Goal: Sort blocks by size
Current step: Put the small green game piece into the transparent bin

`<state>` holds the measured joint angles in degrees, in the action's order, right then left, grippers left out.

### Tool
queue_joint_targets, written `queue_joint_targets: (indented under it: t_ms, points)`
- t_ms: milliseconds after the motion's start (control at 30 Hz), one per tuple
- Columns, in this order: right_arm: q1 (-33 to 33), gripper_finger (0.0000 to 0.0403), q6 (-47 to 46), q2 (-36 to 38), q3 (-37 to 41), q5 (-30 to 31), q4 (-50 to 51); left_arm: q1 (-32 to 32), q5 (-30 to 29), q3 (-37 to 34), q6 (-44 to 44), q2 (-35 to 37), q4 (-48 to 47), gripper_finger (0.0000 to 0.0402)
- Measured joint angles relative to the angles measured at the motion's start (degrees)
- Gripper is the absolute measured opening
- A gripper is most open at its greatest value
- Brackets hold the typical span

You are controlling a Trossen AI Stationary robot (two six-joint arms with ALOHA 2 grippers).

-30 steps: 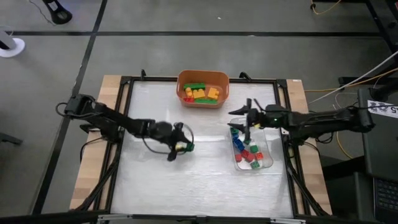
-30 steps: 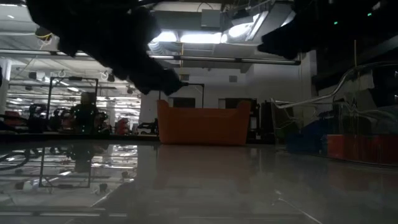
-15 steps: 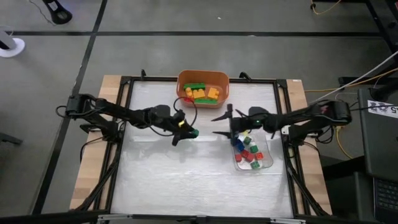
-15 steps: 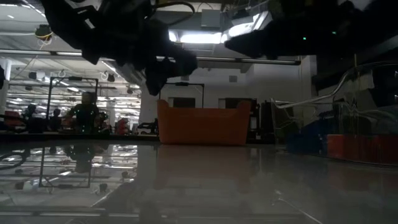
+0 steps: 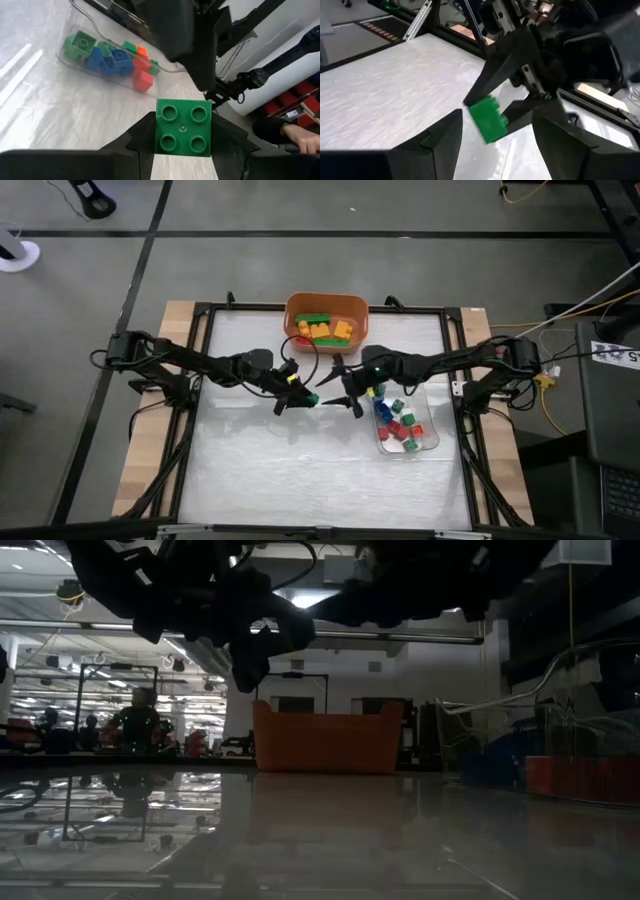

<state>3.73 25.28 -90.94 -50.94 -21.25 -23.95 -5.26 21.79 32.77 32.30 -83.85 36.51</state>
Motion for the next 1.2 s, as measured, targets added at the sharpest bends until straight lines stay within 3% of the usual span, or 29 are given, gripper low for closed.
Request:
queue_joint_targets:
  t_ms: [300, 500, 667, 1200]
  points:
    - [-0.94, 0.0239, 4.06, -2.12, -4.17, -4.84, 3.61, 0.00, 0.95, 0.00, 0.72, 0.00, 0.20, 0.0140]
    - [-2.41, 0.0239, 6.41, -2.12, -4.32, -2.09, 4.47, 0.00, 1.00, 0.00, 0.74, 0.00, 0.26, 0.0140]
    - [-2.73, 0.0239, 6.70, -2.12, -4.32, 3.56, 4.44, 0.40, 1.00, 0.00, 1.33, 0.00, 0.24, 0.0140]
    - [-3.02, 0.0234, 6.75, -5.81, -4.30, 1.89, 1.02, 0.39, 0.98, 0.00, 2.21, 0.00, 0.50, 0.0140]
